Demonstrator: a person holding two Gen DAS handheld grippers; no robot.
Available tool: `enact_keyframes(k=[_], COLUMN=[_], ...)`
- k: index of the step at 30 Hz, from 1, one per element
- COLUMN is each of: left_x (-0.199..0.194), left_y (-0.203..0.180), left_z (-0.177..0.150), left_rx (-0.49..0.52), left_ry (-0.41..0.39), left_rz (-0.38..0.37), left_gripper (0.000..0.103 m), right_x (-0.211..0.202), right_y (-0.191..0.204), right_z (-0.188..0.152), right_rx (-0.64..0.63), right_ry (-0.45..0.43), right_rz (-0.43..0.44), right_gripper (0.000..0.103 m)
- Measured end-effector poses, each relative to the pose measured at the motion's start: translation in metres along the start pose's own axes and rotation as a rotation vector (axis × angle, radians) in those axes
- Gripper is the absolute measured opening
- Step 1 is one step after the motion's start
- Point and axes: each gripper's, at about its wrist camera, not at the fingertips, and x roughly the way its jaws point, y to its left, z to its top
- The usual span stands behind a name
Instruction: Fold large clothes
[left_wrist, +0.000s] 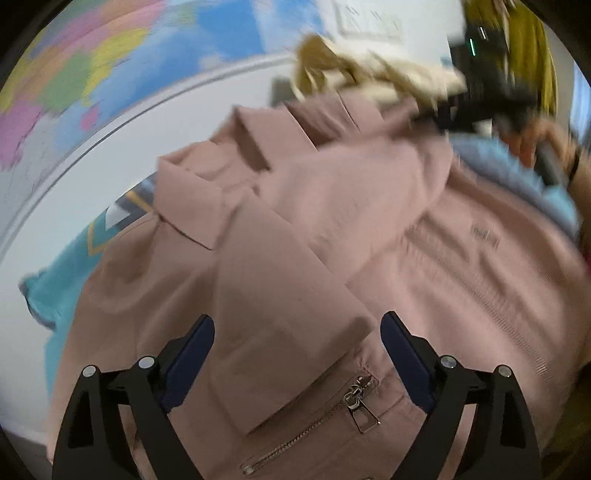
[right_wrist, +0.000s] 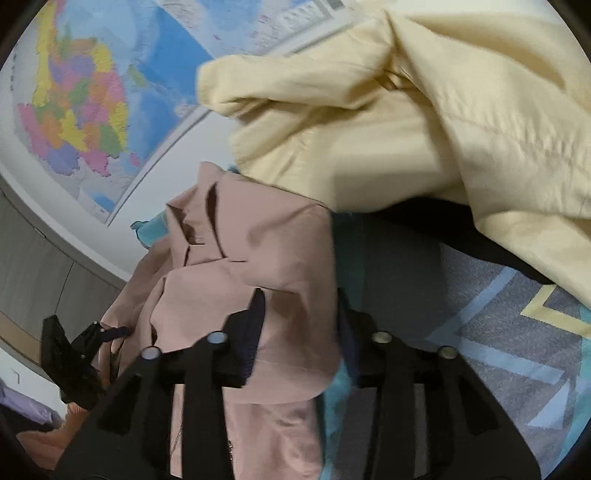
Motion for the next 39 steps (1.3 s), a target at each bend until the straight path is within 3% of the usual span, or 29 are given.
enact_keyframes(k=[2,3,4,5,6,8,11,13,17,19,22,24,27,29,33,37,39], left_x=[0.015,0.020,0.024,0.025,0.025,0.015,0.000,0.001,0.014,0.023,0.027,0.022,-0.007,-0.026,-0.060,-0.086,-0.093], left_y=[-0.004,-0.002,0.004,0.010,0.024,0.054,0.114,0.140,0.151,0.151,0.148,0.150,0.155,0.160,0.166,0.174,0.177], left_z=[0.003,0.003,0.004,0.004,0.006,0.009,0.009,0.006,0.003,0.001,0.003,0.004,0.000,-0.004,-0.023,-0.050,-0.064], left_rx=[0.013,0.007,-0.009,-0.030,-0.093,-0.216,-0.441,-0.523,-0.559,-0.577,-0.563,-0.568,-0.566,-0.566,-0.538,-0.560,-0.586], left_ry=[0.037,0.051,0.064,0.078,0.091,0.061,0.015,0.013,0.070,0.124,0.143,0.150,0.081,0.046,0.021,0.011,0.013], left_rz=[0.023,0.036,0.056,0.063,0.040,-0.007,-0.032,-0.041,-0.024,-0.024,0.021,0.054,0.097,0.134,0.243,0.303,0.314], left_gripper=[0.088,0.078,0.066,0.037,0.023,0.007,0.006,0.005,0.007,0.019,0.039,0.060,0.063,0.068,0.070,0.072,0.077], right_x=[-0.003,-0.004,-0.006,-0.008,-0.012,-0.022,-0.039,-0.039,0.001,0.026,0.060,0.071,0.069,0.058,0.042,0.066,0.090], right_y=[0.007,0.009,0.011,0.014,0.017,0.022,0.041,0.060,0.089,0.092,0.083,0.067,0.054,0.060,0.105,0.168,0.191], right_z=[-0.001,-0.001,-0.003,-0.004,-0.005,-0.007,-0.012,-0.017,-0.032,-0.037,-0.033,-0.027,-0.021,-0.020,-0.026,-0.038,-0.043], right_rx=[-0.016,-0.024,-0.037,-0.048,-0.063,-0.089,-0.180,-0.267,-0.425,-0.448,-0.442,-0.381,-0.339,-0.324,-0.427,-0.584,-0.653], right_ry=[-0.009,-0.016,-0.023,-0.032,-0.046,-0.081,-0.147,-0.137,-0.023,0.046,0.101,0.117,0.095,0.083,0.045,0.090,0.120], right_rz=[-0.013,-0.019,-0.027,-0.043,-0.061,-0.082,-0.088,-0.049,-0.068,-0.062,-0.181,-0.222,-0.305,-0.268,-0.162,-0.039,-0.031], right_gripper=[0.045,0.045,0.045,0.046,0.046,0.046,0.046,0.046,0.046,0.043,0.041,0.040,0.036,0.039,0.046,0.050,0.050])
